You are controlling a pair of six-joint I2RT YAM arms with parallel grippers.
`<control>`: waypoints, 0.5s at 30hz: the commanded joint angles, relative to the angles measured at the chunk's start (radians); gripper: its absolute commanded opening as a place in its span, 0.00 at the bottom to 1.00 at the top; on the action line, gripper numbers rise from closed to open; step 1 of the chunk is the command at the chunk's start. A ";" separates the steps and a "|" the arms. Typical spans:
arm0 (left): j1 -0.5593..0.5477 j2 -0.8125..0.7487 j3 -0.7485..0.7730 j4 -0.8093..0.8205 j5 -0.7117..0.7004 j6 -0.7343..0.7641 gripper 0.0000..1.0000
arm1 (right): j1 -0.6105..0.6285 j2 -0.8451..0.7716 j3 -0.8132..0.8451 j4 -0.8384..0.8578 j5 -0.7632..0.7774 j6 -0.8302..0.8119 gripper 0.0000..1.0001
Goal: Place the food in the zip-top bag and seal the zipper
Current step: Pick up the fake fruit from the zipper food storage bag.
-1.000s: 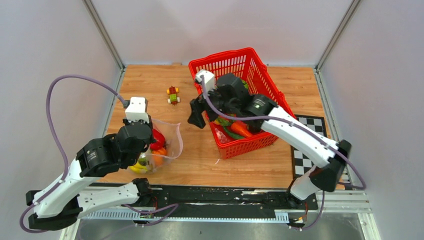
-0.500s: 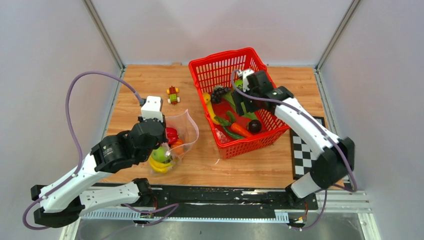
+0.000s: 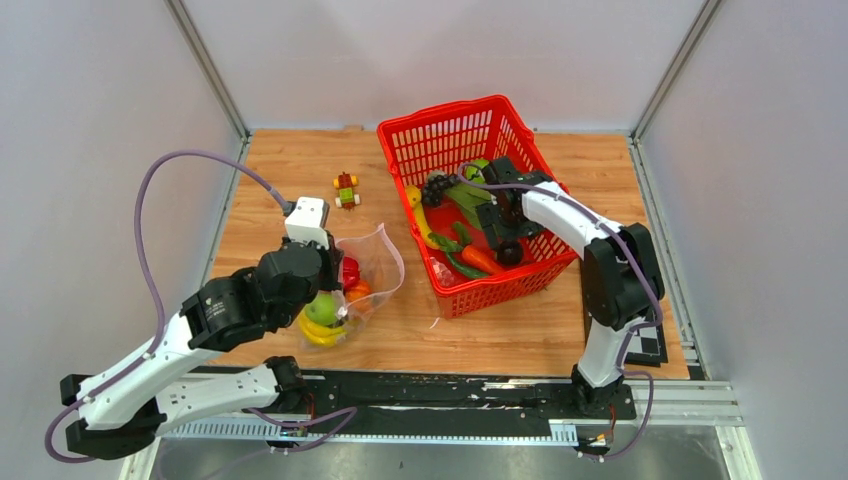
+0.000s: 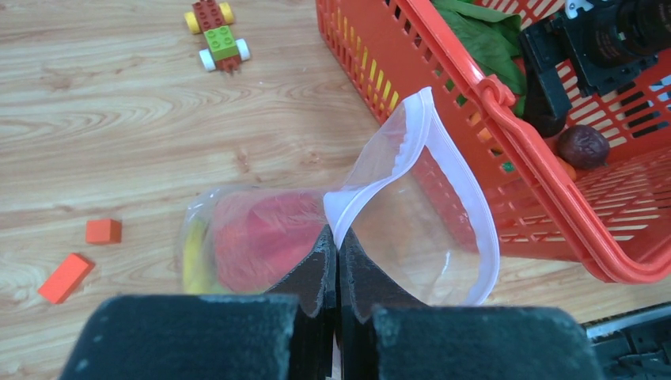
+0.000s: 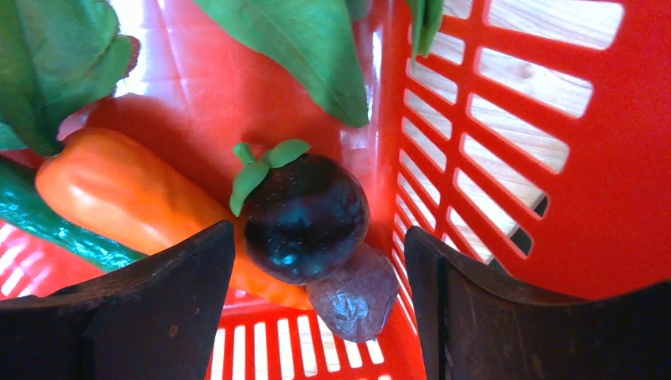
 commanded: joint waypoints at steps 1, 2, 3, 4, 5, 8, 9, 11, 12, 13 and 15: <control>0.001 -0.020 -0.008 0.074 0.028 0.007 0.00 | -0.030 0.013 -0.016 0.064 0.002 0.036 0.75; 0.001 -0.020 -0.008 0.077 0.034 0.010 0.00 | -0.033 0.018 -0.023 0.083 -0.003 0.035 0.74; 0.001 -0.018 -0.008 0.079 0.035 0.010 0.00 | -0.035 0.020 -0.031 0.097 -0.002 0.035 0.73; 0.002 -0.017 -0.007 0.081 0.037 0.010 0.00 | -0.038 0.025 -0.036 0.108 -0.003 0.035 0.72; 0.001 -0.016 -0.010 0.083 0.042 0.010 0.00 | -0.040 0.030 -0.038 0.118 -0.009 0.035 0.70; 0.001 -0.014 -0.016 0.094 0.056 0.010 0.00 | -0.043 0.046 -0.034 0.132 -0.043 0.025 0.64; 0.001 -0.015 -0.018 0.098 0.060 0.007 0.00 | -0.043 0.052 -0.030 0.130 -0.053 0.026 0.61; 0.001 -0.014 -0.019 0.099 0.064 0.007 0.00 | -0.042 0.056 -0.027 0.121 -0.073 0.027 0.54; 0.002 -0.014 -0.019 0.099 0.062 0.007 0.00 | -0.042 0.052 -0.031 0.122 -0.077 0.029 0.48; 0.002 -0.014 -0.017 0.099 0.061 0.007 0.00 | -0.043 0.043 -0.035 0.125 -0.086 0.029 0.42; 0.002 -0.014 -0.016 0.099 0.060 0.010 0.00 | -0.041 0.020 -0.040 0.127 -0.105 0.033 0.33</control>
